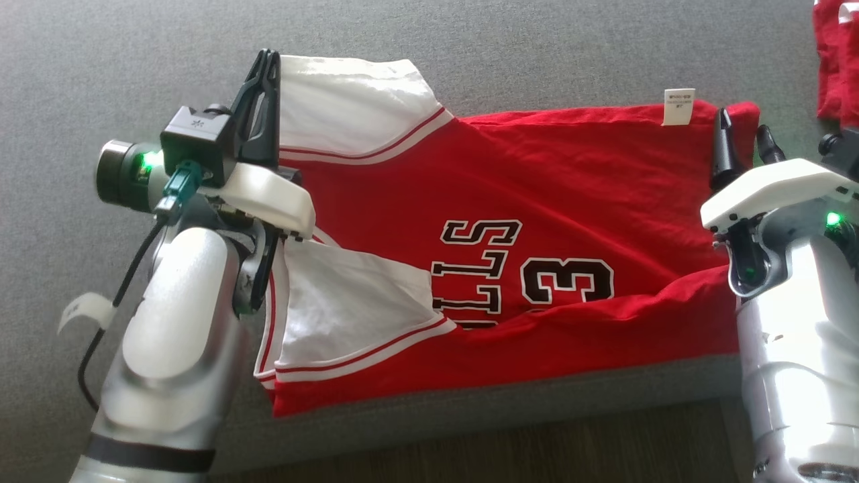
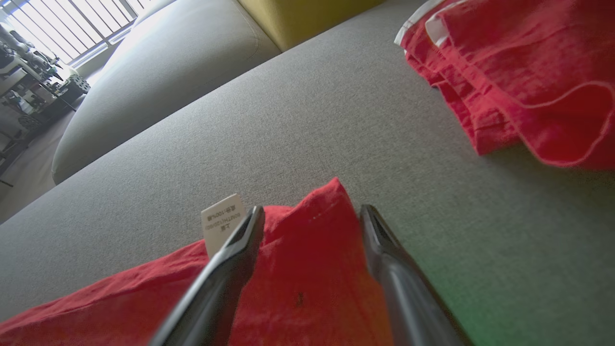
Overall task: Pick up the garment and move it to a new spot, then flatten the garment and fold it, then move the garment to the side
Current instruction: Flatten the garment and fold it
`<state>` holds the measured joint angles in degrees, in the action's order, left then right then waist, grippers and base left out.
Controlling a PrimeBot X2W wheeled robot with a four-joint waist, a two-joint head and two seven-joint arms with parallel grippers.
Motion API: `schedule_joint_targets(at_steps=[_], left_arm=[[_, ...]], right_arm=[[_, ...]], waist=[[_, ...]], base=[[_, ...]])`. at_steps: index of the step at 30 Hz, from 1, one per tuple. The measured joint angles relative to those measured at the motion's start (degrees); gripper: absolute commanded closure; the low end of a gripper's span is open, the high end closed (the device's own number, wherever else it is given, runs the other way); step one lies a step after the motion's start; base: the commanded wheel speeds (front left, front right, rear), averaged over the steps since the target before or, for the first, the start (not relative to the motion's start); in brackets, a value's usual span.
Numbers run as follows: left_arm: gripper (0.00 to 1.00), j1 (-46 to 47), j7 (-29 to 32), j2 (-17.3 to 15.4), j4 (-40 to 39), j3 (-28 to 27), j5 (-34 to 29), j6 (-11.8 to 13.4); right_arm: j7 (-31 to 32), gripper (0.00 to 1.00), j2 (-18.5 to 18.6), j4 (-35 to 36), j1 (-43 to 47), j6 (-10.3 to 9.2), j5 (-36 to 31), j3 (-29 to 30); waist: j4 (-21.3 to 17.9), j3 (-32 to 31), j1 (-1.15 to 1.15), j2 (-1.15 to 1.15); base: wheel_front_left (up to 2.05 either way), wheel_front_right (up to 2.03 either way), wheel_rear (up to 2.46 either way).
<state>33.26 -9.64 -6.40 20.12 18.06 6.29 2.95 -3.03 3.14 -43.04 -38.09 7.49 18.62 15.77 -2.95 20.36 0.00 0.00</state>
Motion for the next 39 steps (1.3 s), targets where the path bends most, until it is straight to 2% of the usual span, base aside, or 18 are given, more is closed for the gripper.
schedule_joint_targets(at_steps=[7, 20, 21, 22, 23, 24, 33, 39], left_arm=[[1.0, -0.42, 0.99, -0.23, -2.44, 0.26, 0.44, 0.09], [1.0, -1.49, 1.75, -0.55, -3.85, 1.62, 0.51, 0.16], [1.0, -1.49, 1.83, -0.57, -3.88, 1.64, 0.51, 0.16], [1.0, -1.49, 1.91, -0.58, -3.92, 1.66, 0.51, 0.18], [1.0, -1.49, 2.0, -0.59, -3.98, 1.69, 0.51, 0.26], [1.0, -1.49, 2.0, -0.62, -4.01, 1.7, 0.51, 0.44], [1.0, -1.65, 1.99, -1.08, -4.38, 1.57, 1.57, 1.59], [1.0, -4.59, 1.98, -1.83, -5.35, 1.45, 2.56, 2.08]], right_arm=[[-0.6, 0.0, 0.07, -4.04, -3.09, 0.01, -0.15, 0.03], [-2.63, 0.0, 2.38, -11.06, -7.14, 0.0, -1.01, -0.53], [-2.78, 0.17, 2.5, -11.41, -7.39, 0.0, -1.01, -0.69], [-3.13, 0.53, 2.53, -11.81, -7.59, 0.0, -0.99, -0.92], [-3.22, 0.96, 2.53, -12.24, -7.76, 0.0, -0.99, -1.24], [-3.26, 1.0, 2.53, -12.65, -7.97, 0.0, -0.98, -1.6], [-6.17, 1.0, 2.54, -13.36, -8.29, 0.01, 0.93, -5.34], [-7.26, 1.0, 3.1, -10.67, -7.06, 0.01, 4.59, -8.09]], waist=[[-0.29, 0.37, 0.0, 0.0], [0.23, 1.02, 0.0, 0.0], [0.27, 1.03, 0.0, 0.0], [0.3, 1.04, 0.0, 0.0], [0.33, 1.05, 0.0, 0.0], [0.34, 1.04, 0.0, 0.0], [0.03, -0.69, 0.0, 0.0], [-0.15, -3.08, 0.0, 0.0]], base=[[0.0, 0.0, 0.0], [0.0, 0.0, 0.0], [0.0, 0.0, 0.0], [0.0, 0.0, 0.0], [0.0, 0.0, 0.0], [0.0, 0.0, 0.0], [0.0, 0.0, 0.0], [0.0, 0.0, 0.0]])
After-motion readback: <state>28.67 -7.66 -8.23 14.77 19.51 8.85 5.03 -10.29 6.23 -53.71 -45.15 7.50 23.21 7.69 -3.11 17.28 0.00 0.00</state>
